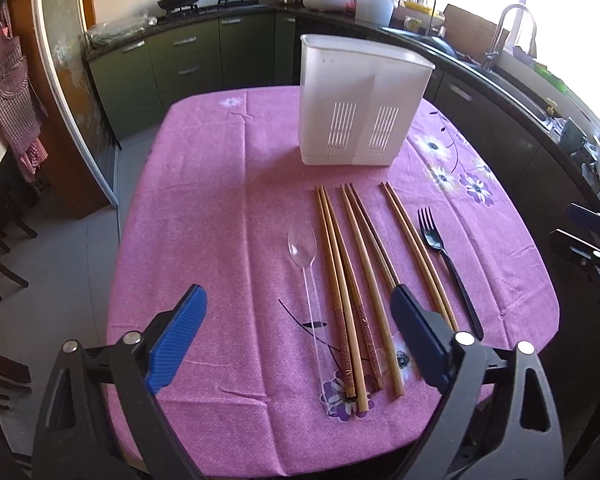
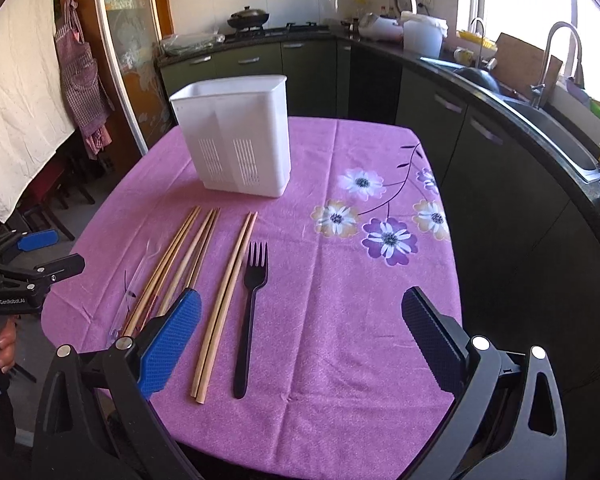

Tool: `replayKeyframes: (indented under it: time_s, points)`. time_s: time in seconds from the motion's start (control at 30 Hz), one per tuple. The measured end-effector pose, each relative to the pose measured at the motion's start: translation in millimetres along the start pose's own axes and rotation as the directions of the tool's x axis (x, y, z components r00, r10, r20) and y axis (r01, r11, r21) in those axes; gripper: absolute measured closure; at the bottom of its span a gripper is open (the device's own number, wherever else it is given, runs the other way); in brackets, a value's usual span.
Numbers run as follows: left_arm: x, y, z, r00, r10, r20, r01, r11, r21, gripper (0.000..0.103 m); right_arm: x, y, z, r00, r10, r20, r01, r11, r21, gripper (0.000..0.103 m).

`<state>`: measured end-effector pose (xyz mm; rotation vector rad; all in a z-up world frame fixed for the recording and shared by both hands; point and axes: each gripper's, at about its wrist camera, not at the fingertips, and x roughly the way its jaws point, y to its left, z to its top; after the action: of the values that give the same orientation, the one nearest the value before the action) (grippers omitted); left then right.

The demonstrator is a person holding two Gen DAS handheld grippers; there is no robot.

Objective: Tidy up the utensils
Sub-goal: 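Move both tools toward the utensils lying on the tablecloth, then grasp the clear plastic spoon with the left tool while the right tool grasps the black fork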

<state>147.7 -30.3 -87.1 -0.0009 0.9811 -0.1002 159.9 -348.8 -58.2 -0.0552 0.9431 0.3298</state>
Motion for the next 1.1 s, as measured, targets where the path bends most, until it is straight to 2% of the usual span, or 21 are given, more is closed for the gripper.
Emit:
replayKeyframes:
  time_s: [0.1, 0.17, 0.23, 0.33, 0.5, 0.77, 0.9, 1.0, 1.1]
  points:
    - [25.4, -1.6, 9.3, 0.995, -0.011, -0.101, 0.01, 1.0, -0.015, 0.041, 21.3, 5.2, 7.5, 0.998, 0.022, -0.055, -0.023, 1.0, -0.02, 0.009]
    - [38.8, -2.1, 11.6, 0.987, -0.01, -0.159, 0.007, 1.0, -0.02, 0.048, 26.5, 8.4, 11.2, 0.997, 0.027, -0.075, -0.03, 0.999, -0.027, 0.024]
    - [51.1, -1.2, 12.9, 0.979, -0.015, -0.205, 0.009, 1.0, -0.028, 0.054, 30.3, 10.6, 14.2, 0.996, 0.028, -0.09, -0.03, 0.999, -0.029, 0.034]
    - [66.0, -2.6, 13.5, 0.967, -0.022, -0.255, 0.012, 0.999, -0.038, 0.06, 38.4, 15.0, 18.1, 0.994, 0.022, -0.108, -0.027, 0.999, -0.047, 0.037]
    - [85.2, -4.4, 16.9, 0.95, -0.035, -0.31, 0.019, 0.998, -0.053, 0.083, 46.9, 18.4, 17.0, 0.992, 0.005, -0.13, -0.014, 0.998, -0.069, 0.049]
    - [104.1, -4.8, 26.5, 0.944, 0.015, -0.331, -0.032, 0.999, -0.044, 0.085, 53.0, 12.7, 18.1, 0.991, -0.005, -0.137, -0.004, 0.998, -0.069, 0.05]
    - [109.2, -8.7, 27.9, 0.938, 0.022, -0.345, -0.035, 0.999, -0.032, 0.093, 56.3, 12.3, 17.5, 0.99, -0.008, -0.144, -0.003, 0.997, -0.074, 0.05]
    - [112.3, -12.8, 30.8, 0.94, 0.021, -0.34, -0.033, 0.999, -0.032, 0.094, 61.3, 13.6, 17.4, 0.987, -0.011, -0.158, -0.002, 0.997, -0.082, 0.055]
    - [109.9, -9.9, 33.1, 0.945, 0.018, -0.325, -0.034, 0.999, -0.042, 0.094, 69.7, 15.4, 16.3, 0.982, 0.016, -0.188, -0.03, 0.997, -0.074, 0.065]
